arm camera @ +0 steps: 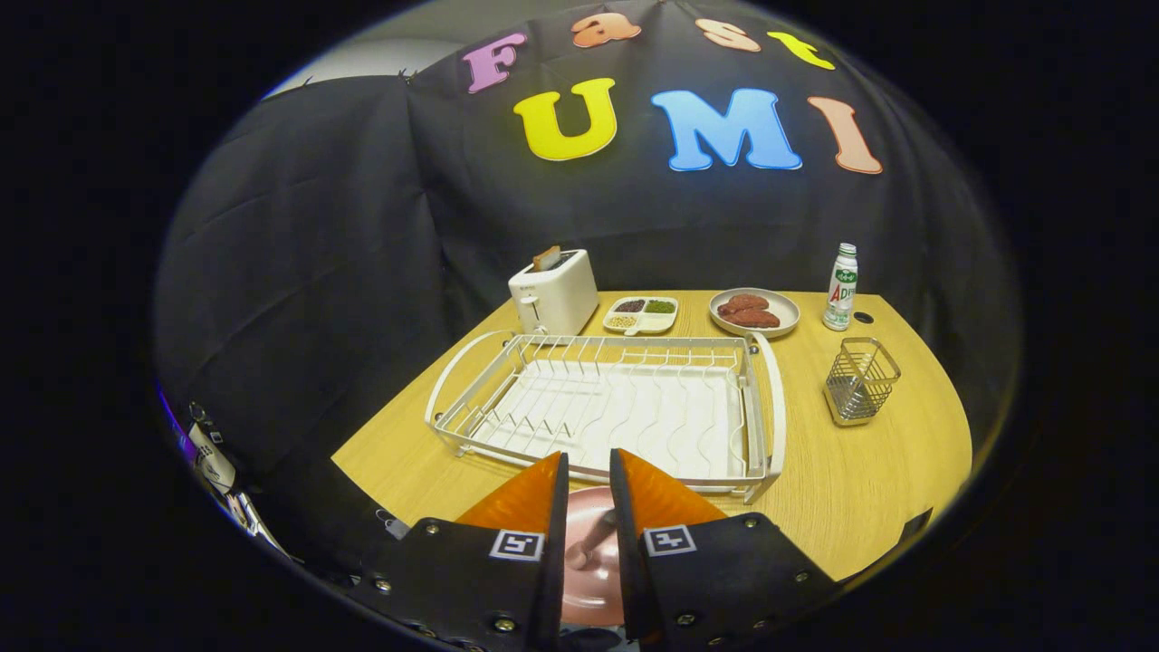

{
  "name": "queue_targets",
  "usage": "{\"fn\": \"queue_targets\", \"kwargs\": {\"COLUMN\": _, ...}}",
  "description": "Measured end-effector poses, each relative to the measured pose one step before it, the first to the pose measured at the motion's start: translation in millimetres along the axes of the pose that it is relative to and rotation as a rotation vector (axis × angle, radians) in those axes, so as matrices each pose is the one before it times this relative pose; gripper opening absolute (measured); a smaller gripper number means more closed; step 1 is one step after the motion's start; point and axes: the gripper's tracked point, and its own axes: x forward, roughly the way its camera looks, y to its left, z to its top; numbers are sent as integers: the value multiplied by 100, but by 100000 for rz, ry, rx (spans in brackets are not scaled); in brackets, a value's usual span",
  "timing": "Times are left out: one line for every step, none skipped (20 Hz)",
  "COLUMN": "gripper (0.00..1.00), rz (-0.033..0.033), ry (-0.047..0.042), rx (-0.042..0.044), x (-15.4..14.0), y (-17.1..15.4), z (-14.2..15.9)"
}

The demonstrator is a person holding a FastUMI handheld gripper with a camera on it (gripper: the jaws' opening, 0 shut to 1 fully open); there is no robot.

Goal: Take the plate from the dish rack, then take the spoon from the basket and place it into the plate.

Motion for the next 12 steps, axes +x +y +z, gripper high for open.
{"fn": "queue_targets", "kwargs": {"gripper": 26, "rz": -288, "ry": -1029, "rx": 413, "x": -186, "y": -343, "z": 531}}
{"fn": "queue_targets", "kwargs": {"gripper": 26, "rz": -137, "ry": -1450, "rx": -14, "x": -425, "y": -355, "z": 704}}
{"fn": "queue_targets", "kwargs": {"gripper": 26, "rz": -362, "ry": -1473, "rx": -373, "x": -334, "y": -403, "z": 644}}
{"fn": "queue_targets", "kwargs": {"gripper": 26, "rz": -189, "ry": -1264, "rx": -321, "x": -298, "y": -449, "z": 616}}
{"fn": "queue_targets", "kwargs": {"gripper": 26, "rz": -113, "ry": -1023, "rx": -81, "x": -203, "y": -558, "z": 459}}
{"fn": "queue_targets", "kwargs": {"gripper": 26, "rz": -283, "ry": -936, "rx": 62, "x": -285, "y": -531, "z": 607}}
{"fn": "queue_targets", "kwargs": {"gripper": 26, "rz": -514, "ry": -1375, "rx": -82, "x": -216, "y": -749, "z": 640}}
{"fn": "queue_targets", "kwargs": {"gripper": 26, "rz": -951, "ry": -1758, "rx": -355, "x": -298, "y": -865, "z": 857}}
{"fn": "queue_targets", "kwargs": {"gripper": 26, "rz": -1021, "ry": -1792, "rx": -793, "x": -264, "y": -849, "z": 906}}
{"fn": "queue_targets", "kwargs": {"gripper": 26, "rz": -1221, "ry": -2137, "rx": -733, "x": -295, "y": -1056, "z": 995}}
{"fn": "queue_targets", "kwargs": {"gripper": 26, "rz": -1113, "ry": -2289, "rx": -437, "x": -125, "y": -1030, "z": 1060}}
{"fn": "queue_targets", "kwargs": {"gripper": 26, "rz": -1185, "ry": -2652, "rx": 94, "x": -256, "y": -1140, "z": 1324}}
